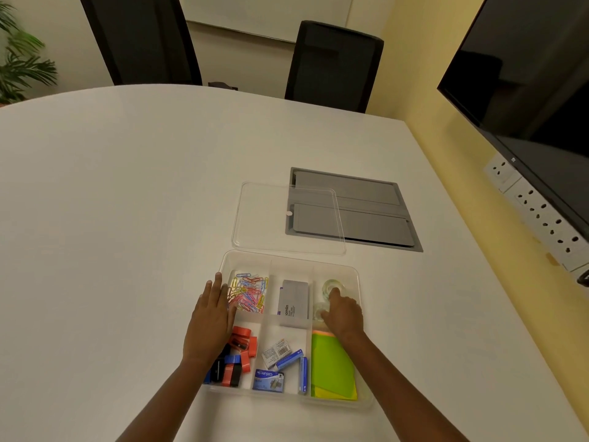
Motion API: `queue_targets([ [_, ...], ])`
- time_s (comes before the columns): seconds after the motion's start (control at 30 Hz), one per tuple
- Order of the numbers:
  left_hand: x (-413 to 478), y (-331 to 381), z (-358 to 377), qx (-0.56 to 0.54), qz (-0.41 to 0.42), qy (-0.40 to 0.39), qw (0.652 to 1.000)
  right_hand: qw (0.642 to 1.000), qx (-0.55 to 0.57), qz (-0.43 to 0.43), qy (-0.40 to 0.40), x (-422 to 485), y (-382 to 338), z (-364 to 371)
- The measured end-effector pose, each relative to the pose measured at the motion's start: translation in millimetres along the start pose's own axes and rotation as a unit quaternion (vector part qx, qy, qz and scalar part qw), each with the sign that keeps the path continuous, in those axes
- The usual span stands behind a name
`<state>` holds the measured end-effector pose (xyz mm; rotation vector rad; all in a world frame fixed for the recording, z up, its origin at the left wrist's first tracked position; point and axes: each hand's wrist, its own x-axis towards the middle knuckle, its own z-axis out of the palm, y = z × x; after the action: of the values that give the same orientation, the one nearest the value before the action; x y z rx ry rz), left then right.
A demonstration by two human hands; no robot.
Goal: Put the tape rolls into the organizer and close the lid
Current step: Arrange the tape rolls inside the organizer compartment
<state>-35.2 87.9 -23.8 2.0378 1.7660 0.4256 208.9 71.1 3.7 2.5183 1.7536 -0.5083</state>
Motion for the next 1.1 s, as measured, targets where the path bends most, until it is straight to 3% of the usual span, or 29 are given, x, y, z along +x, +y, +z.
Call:
queue_targets([
  [0.1,0,0,0,-0.003,-0.001,0.000,1.000,0.994,0.105,0.021,0.003,0,0,1],
  [0.27,0,0,0,-0.002,0.002,0.001,1.000,0.981,0.189,0.040,-0.030,5,7,-1],
  [0.57,0,1,-1,-0.001,0.004,0.005,1.000,0.973,0.220,0.017,-0.069,8,21,-9],
  [0.73,-1,2,-1,-0.005,0.004,0.008,1.000,0.987,0.070,-0.109,0.090,14,19,-22],
  [0.9,-1,1,0,-0.008,-0.004,0.003,1.000,0.946,-0.149,-0.289,0.005,36,19,-16],
  [1.1,0,-3,3,-0.012,0.006,0.018,1.000,0.915,-0.287,-0.284,0.011,43,27,-22],
])
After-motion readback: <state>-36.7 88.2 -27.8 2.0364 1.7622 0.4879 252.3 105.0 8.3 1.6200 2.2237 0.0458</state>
